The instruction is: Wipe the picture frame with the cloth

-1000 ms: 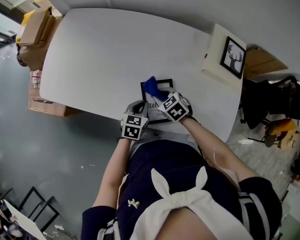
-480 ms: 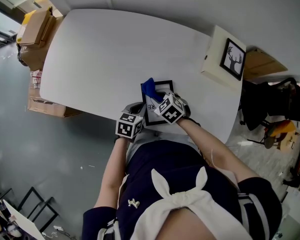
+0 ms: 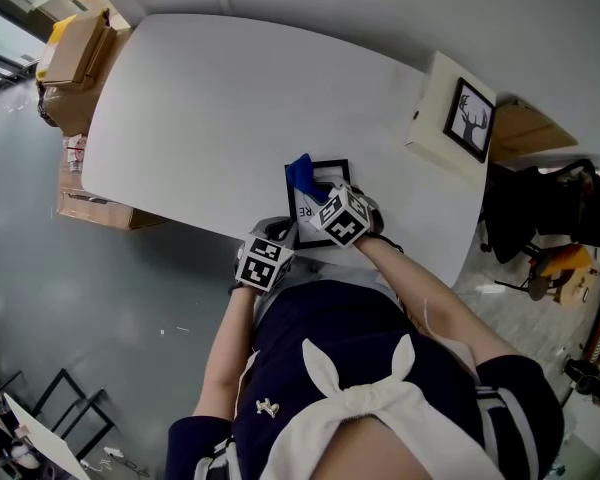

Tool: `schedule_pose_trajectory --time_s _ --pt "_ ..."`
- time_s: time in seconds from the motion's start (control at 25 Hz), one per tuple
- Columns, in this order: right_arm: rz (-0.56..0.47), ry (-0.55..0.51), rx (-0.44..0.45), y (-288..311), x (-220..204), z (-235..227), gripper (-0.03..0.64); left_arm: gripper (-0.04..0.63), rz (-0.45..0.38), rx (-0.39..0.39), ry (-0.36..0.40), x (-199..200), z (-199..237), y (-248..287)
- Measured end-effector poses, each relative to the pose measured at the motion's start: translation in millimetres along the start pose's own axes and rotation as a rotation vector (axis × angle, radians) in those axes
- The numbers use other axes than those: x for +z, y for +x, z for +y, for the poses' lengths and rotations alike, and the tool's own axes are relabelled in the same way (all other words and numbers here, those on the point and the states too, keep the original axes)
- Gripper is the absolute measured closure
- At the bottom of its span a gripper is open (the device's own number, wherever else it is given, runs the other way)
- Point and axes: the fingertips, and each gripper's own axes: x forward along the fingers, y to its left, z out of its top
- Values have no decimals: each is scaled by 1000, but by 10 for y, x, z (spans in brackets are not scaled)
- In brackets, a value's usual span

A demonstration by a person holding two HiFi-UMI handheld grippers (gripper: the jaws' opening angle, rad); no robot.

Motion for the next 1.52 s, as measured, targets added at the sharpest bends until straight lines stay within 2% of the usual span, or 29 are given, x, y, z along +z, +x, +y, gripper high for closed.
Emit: schedule_pose_trajectory --time_s 0.32,0.48,0.68,0.92,1.52 --pt "-4 0 -5 -5 -6 3 525 591 54 -27 17 -175 -129 -26" --pt "-7 12 -6 -6 -2 3 525 591 56 -15 21 -186 -126 -22" --pt "-8 6 0 8 17 29 525 591 44 -21 -16 -193 -96 -22" --pt "-16 -15 16 10 56 131 525 591 45 10 35 -185 -124 -18" --pt "-35 -43 39 -23 22 305 525 591 46 26 20 -182 -111 -21"
